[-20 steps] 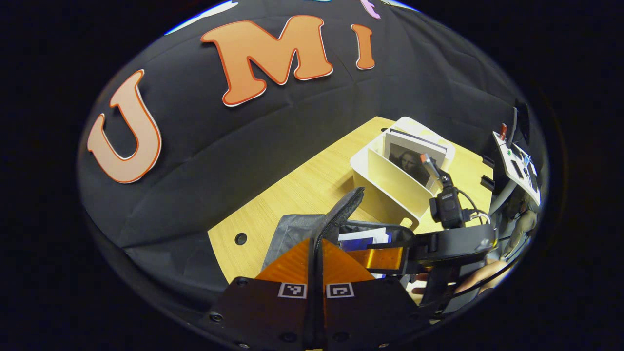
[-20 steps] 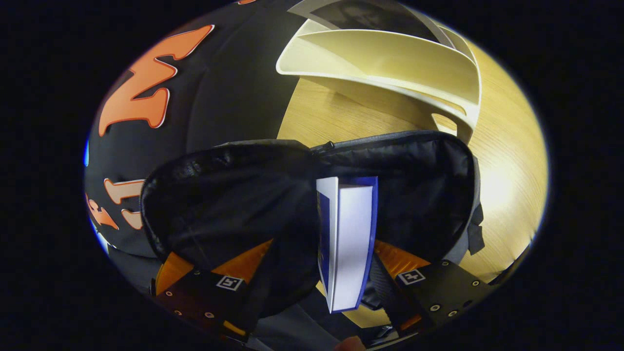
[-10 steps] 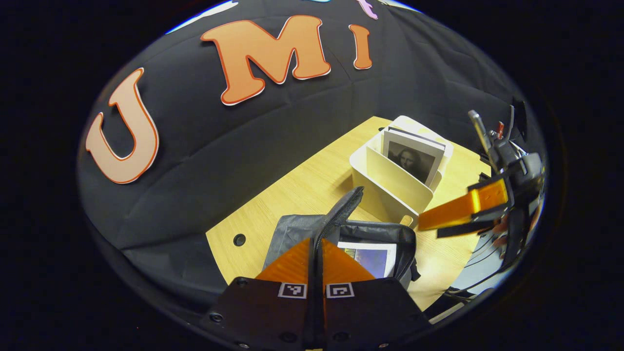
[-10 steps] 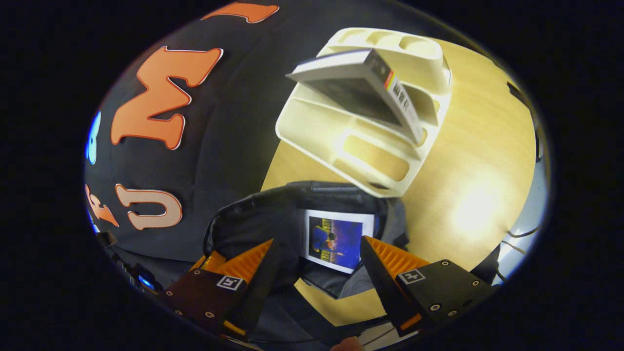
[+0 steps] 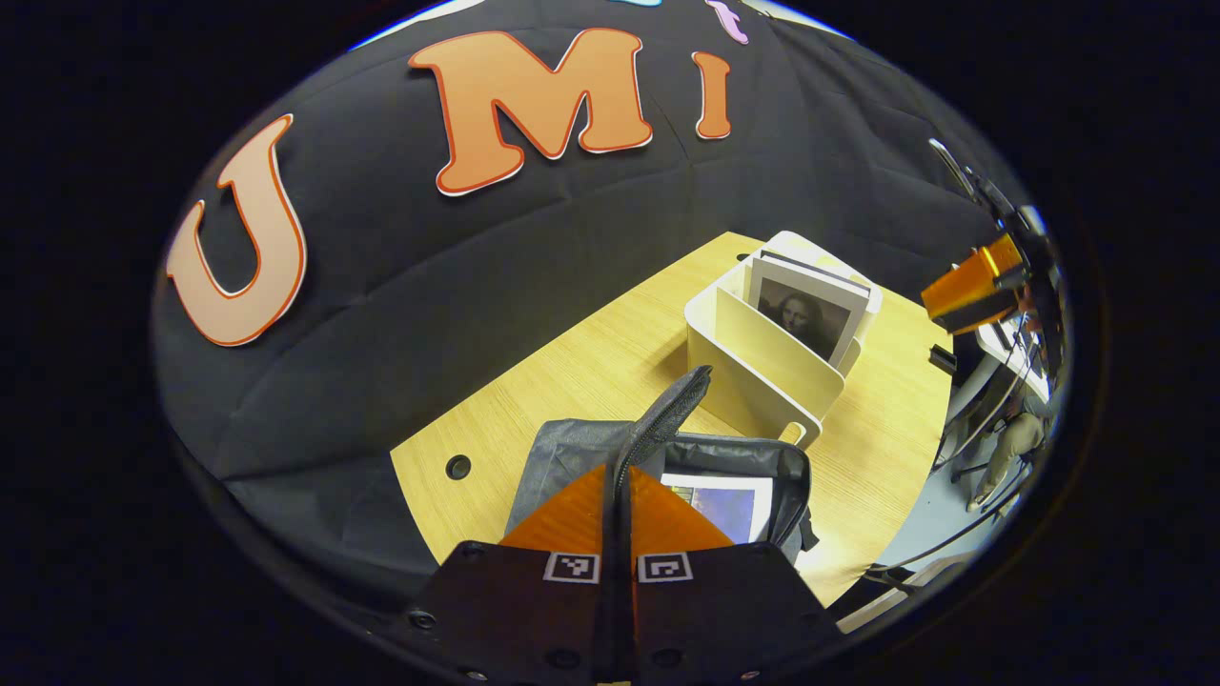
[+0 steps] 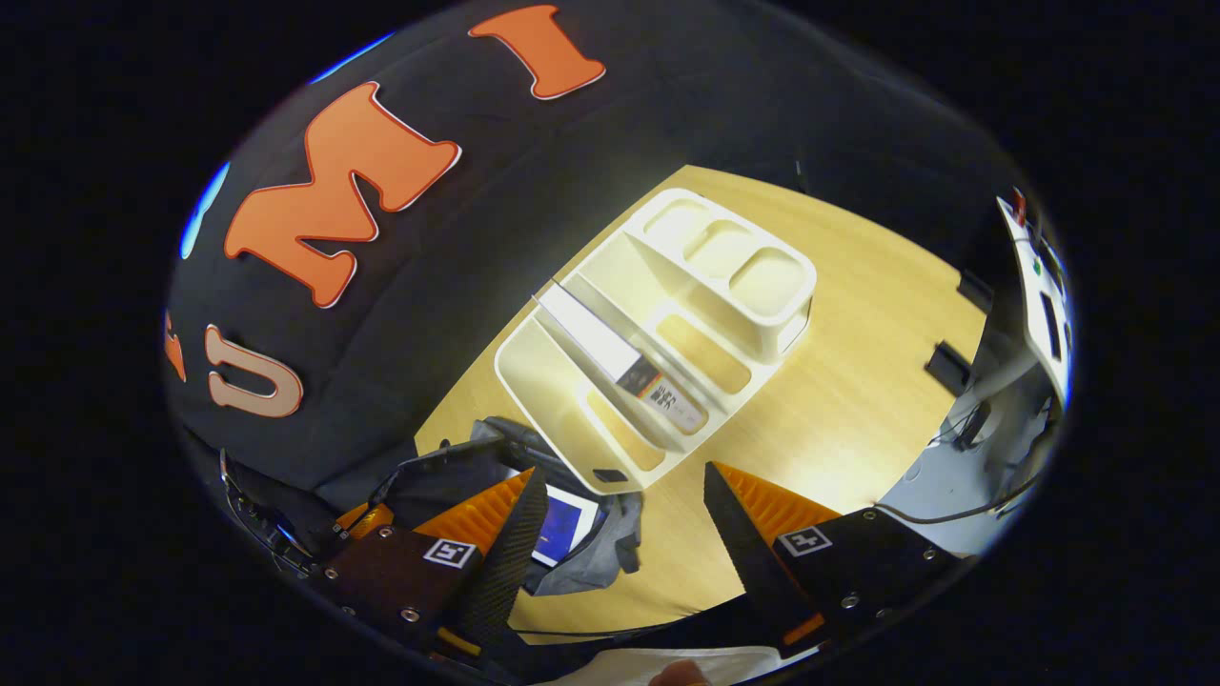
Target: Open the schoolbag, grab two books from the bookshelf and put them into the schoolbag.
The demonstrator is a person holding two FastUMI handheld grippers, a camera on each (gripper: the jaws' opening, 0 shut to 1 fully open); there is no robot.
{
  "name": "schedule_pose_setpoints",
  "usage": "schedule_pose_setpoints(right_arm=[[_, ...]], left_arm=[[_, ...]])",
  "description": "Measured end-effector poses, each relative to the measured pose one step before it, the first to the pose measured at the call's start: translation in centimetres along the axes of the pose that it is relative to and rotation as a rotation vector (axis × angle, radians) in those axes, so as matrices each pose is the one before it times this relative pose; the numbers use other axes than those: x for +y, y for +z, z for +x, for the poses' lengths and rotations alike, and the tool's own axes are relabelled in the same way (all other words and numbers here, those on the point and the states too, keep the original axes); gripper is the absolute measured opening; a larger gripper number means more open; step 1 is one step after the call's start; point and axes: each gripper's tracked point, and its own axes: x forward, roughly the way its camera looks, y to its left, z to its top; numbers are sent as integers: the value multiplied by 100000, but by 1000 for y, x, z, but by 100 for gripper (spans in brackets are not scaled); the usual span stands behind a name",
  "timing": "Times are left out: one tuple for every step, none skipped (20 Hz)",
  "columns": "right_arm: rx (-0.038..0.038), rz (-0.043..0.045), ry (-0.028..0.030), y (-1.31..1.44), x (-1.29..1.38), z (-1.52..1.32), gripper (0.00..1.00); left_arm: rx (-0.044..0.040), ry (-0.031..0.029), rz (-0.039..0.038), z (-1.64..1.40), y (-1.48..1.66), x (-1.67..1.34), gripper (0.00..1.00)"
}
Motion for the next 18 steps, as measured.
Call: schedule_pose_setpoints(right_arm=[[136, -5337, -2767, 903, -56, -33, 99], [337, -4748, -2226, 794, -87, -114, 99], [782, -4931, -1761, 762, 195, -142, 99], [1068, -5182, -757, 858, 390, 170, 99], [883, -4179, -80, 979, 605, 272, 99], [976, -3951, 118, 996, 748, 482, 99], [1298, -5297, -16, 757, 574, 630, 99], [952, -5238, -1562, 824, 167, 775, 99], [1567, -6203, -1831, 791, 76, 849, 99], [2297, -6614, -411, 658, 277, 913, 99], [2625, -5506, 1543, 504, 731, 938, 99], [2206, -3563, 480, 551, 355, 1056, 99], [2645, -3762, -647, 572, -197, 1394, 99], [2528, -2831, -2150, 234, -498, 1238, 99], [2686, -2189, -2042, 125, -359, 1281, 99], [2786, -1454, -1121, -24, -180, 1118, 99], [2165, -1242, -256, -85, 220, 1102, 100], [1490, -1035, -693, 136, -19, 1037, 99]], left_arm=[[-77, -876, -920, 4, -77, -49, 1], [329, -1141, -1169, 120, 41, -87, 1], [117, -489, -1102, -87, -37, 224, 1], [-21, -48, -656, 107, 156, 224, 1], [41, 183, -441, 124, -59, 227, 1], [201, -60, -123, 139, 43, 174, 1], [473, 465, -302, -26, -217, 275, 1], [292, 249, -267, 156, -46, 157, 1], [259, 148, -251, 175, -48, 188, 1], [234, 255, -22, 125, 5, 130, 1], [-151, 1010, -69, 40, 59, 289, 1], [18, 940, -603, 50, 29, 377, 1], [16, -131, -994, 67, -10, 33, 1], [148, -337, -1022, -25, 18, -4, 0], [178, 186, -516, 8, 16, 143, 1], [204, 410, -189, 113, -81, 323, 1], [290, 209, -60, 56, 73, 142, 1], [303, 237, -149, 8, -129, 69, 1]])
